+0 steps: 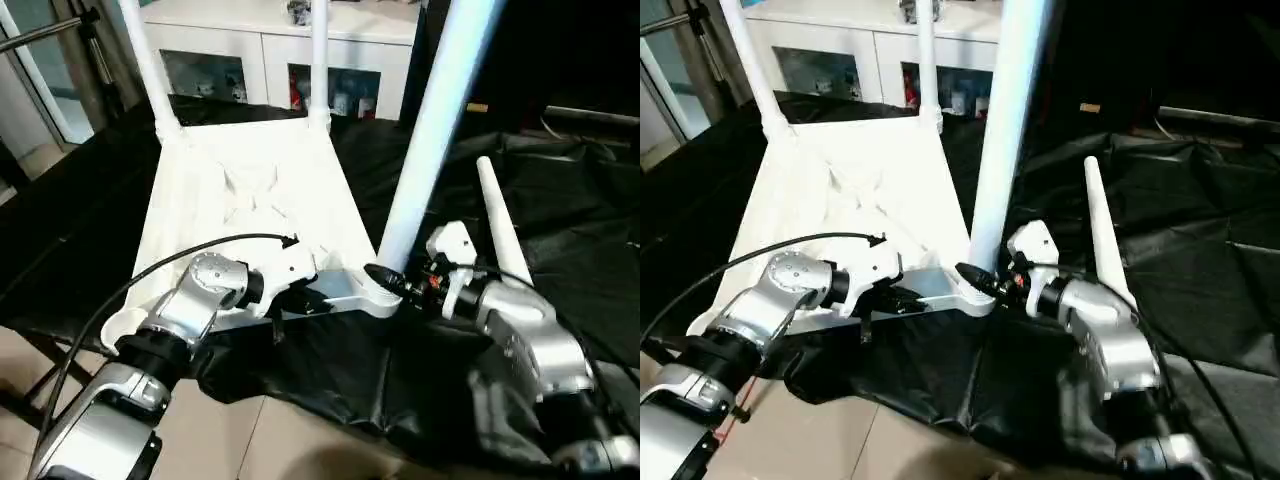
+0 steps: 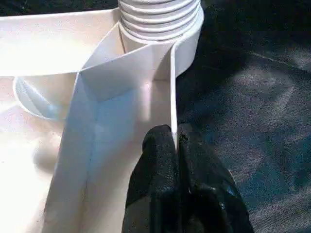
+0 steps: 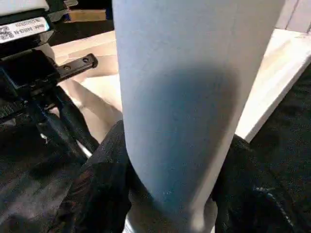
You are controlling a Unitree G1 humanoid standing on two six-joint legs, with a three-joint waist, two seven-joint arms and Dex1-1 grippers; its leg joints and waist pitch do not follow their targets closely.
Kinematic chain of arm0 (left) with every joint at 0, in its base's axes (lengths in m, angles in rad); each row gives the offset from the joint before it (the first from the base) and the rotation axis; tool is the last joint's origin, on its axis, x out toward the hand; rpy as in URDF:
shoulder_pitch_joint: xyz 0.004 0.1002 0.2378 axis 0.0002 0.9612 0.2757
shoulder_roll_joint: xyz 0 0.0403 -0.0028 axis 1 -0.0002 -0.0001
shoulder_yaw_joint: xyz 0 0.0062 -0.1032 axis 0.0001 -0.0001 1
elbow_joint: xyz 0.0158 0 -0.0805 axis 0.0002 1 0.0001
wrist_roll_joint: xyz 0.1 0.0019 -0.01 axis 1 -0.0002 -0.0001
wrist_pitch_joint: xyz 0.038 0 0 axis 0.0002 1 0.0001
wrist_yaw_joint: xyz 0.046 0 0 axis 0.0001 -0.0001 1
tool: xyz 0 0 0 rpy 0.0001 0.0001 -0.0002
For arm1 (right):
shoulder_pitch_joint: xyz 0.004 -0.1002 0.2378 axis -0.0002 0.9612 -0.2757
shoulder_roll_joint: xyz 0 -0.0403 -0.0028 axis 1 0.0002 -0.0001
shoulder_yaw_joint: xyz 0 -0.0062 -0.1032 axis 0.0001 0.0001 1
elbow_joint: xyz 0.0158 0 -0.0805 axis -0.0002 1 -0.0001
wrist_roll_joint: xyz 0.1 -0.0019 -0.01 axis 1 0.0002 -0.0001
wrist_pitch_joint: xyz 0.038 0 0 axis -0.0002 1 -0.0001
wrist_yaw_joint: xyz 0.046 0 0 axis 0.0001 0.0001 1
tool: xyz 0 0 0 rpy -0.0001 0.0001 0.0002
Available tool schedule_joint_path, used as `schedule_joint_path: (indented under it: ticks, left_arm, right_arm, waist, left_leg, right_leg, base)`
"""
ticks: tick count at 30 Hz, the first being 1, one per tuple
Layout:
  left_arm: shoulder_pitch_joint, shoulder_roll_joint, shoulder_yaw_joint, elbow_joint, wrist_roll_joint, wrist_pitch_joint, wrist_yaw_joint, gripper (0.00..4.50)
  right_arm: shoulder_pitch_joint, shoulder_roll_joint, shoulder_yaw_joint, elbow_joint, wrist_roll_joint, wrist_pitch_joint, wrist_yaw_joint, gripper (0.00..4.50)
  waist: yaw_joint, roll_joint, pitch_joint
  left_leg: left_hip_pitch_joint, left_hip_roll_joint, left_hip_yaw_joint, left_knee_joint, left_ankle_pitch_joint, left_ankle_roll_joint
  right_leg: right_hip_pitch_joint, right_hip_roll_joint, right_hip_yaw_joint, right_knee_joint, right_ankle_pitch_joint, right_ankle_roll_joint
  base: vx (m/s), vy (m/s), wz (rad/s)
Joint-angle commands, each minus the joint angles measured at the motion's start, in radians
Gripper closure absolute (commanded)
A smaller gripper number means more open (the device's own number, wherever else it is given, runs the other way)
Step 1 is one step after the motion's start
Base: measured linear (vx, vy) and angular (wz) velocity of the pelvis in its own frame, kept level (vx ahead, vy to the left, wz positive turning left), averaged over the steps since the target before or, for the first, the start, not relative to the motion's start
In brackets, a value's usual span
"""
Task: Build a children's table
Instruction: Insert table leg to table base
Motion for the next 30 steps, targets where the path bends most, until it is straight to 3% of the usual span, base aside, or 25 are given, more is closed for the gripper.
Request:
schedule_joint_path:
  ticks: [1,2,3,4,9,12,17,18,21,24,25,27,29,30]
  left_arm:
    - [-0.02,0.011,-0.012,-0.036,0.011,-0.004,-0.023,4.5]
    - [-0.015,0.015,-0.011,-0.051,0.01,0.0,-0.025,4.5]
    - [-0.014,0.017,-0.011,-0.058,0.009,0.001,-0.026,4.5]
    - [-0.012,0.019,-0.01,-0.065,0.009,0.0,-0.029,4.5]
    - [0.006,0.035,-0.013,-0.121,0.001,-0.004,-0.053,4.5]
    - [0.011,0.047,-0.015,-0.144,-0.001,-0.01,-0.073,4.5]
    - [0.009,0.051,-0.016,-0.148,-0.004,-0.011,-0.087,4.5]
    - [0.001,0.051,-0.015,-0.136,0.003,-0.015,-0.079,4.5]
    - [-0.011,0.037,0.001,-0.124,0.001,0.011,-0.049,4.5]
    - [-0.028,0.012,0.021,-0.11,-0.002,0.054,-0.004,4.5]
    - [-0.04,0.001,0.026,-0.093,0.008,0.061,0.028,4.5]
    - [-0.063,-0.02,0.032,-0.063,0.023,0.075,0.08,4.5]
    - [-0.081,-0.036,0.035,-0.038,0.035,0.087,0.121,4.5]
    - [-0.121,-0.077,0.046,0.02,0.053,0.118,0.212,4.5]
  right_arm:
    - [0.024,-0.012,0.062,0.087,-0.046,0.044,0.038,2.61]
    - [0.023,-0.016,0.063,0.088,-0.045,0.043,0.05,2.61]
    - [0.024,-0.018,0.065,0.086,-0.042,0.043,0.06,2.61]
    - [0.024,-0.021,0.066,0.086,-0.04,0.039,0.072,2.61]
    - [0.032,-0.039,0.079,0.075,-0.039,0.014,0.126,2.61]
    - [0.024,-0.054,0.09,0.097,-0.052,-0.025,0.166,2.61]
    - [0.014,-0.056,0.087,0.124,-0.056,-0.055,0.189,2.61]
    - [0.003,-0.051,0.079,0.143,-0.061,-0.063,0.177,2.61]
    - [-0.013,-0.031,0.061,0.173,-0.063,-0.048,0.121,2.61]
    - [-0.042,0.003,0.043,0.238,-0.101,-0.056,-0.016,2.62]
    - [-0.057,0.023,0.029,0.266,-0.112,-0.053,-0.091,2.62]
    - [-0.079,0.056,0.007,0.309,-0.123,-0.045,-0.199,2.62]
    - [-0.093,0.078,-0.003,0.334,-0.132,-0.046,-0.266,2.62]
    - [-0.116,0.121,-0.008,0.375,-0.149,-0.056,-0.366,2.62]
  waist:
    - [0.004,-0.012,-0.058]
    - [0.004,-0.017,-0.058]
    - [0.006,-0.014,-0.058]
    - [0.005,-0.02,-0.059]
    - [0.008,-0.023,-0.061]
    - [0.011,-0.015,-0.06]
    - [0.01,-0.018,-0.059]
    - [0.01,-0.024,-0.061]
    - [0.009,-0.021,-0.059]
    - [0.005,-0.022,-0.055]
    - [0.0,-0.03,-0.053]
    - [-0.003,-0.025,-0.051]
    - [-0.014,-0.029,-0.05]
    - [-0.018,-0.025,-0.051]
  left_leg:
    - [-0.016,0.025,0.004,-0.075,-0.174,0.092]
    - [-0.016,0.025,0.005,-0.075,-0.17,0.093]
    - [-0.015,0.026,0.004,-0.075,-0.167,0.092]
    - [-0.015,0.027,0.006,-0.075,-0.16,0.095]
    - [-0.015,0.03,0.006,-0.076,-0.144,0.097]
    - [-0.011,0.031,0.008,-0.076,-0.151,0.098]
    - [-0.012,0.031,0.009,-0.077,-0.165,0.088]
    - [-0.013,0.031,0.009,-0.076,-0.158,0.09]
    - [-0.013,0.031,0.009,-0.077,-0.155,0.091]
    - [-0.009,0.029,0.009,-0.079,-0.195,0.069]
    - [-0.012,0.026,0.007,-0.08,-0.208,0.056]
    - [-0.01,0.022,0.006,-0.078,-0.222,0.042]
    - [-0.003,0.017,0.004,-0.075,-0.253,0.03]
    - [-0.004,0.017,0.003,-0.075,-0.256,0.031]
  right_leg:
    - [0.068,-0.057,0.051,-0.083,-0.389,-0.15]
    - [0.068,-0.058,0.051,-0.083,-0.397,-0.147]
    - [0.068,-0.059,0.051,-0.082,-0.398,-0.146]
    - [0.067,-0.057,0.052,-0.082,-0.386,-0.147]
    - [0.068,-0.058,0.054,-0.074,-0.339,-0.164]
    - [0.065,-0.059,0.055,-0.074,-0.33,-0.175]
    - [0.067,-0.058,0.055,-0.075,-0.338,-0.176]
    - [0.068,-0.058,0.055,-0.073,-0.332,-0.176]
    - [0.066,-0.057,0.055,-0.073,-0.328,-0.182]
    - [0.063,-0.058,0.052,-0.083,-0.413,-0.156]
    - [0.064,-0.057,0.048,-0.088,-0.46,-0.135]
    - [0.06,-0.058,0.045,-0.095,-0.515,-0.111]
    - [0.052,-0.057,0.036,-0.111,-0.588,-0.075]
    - [0.053,-0.057,0.033,-0.112,-0.585,-0.071]
  base:
    - [0.0,0.0,0.0]
    - [0.0,0.0,0.0]
    - [0.0,0.0,0.0]
    - [0.0,0.0,0.0]
    - [0.0,0.0,0.0]
    - [0.0,0.0,0.0]
    - [0.0,0.0,0.0]
    - [0.0,0.0,0.0]
    - [0.0,0.0,0.0]
    - [0.0,0.0,0.0]
    - [0.0,0.0,0.0]
    - [0.0,0.0,0.0]
    - [0.0,0.0,0.0]
    - [0.0,0.0,0.0]
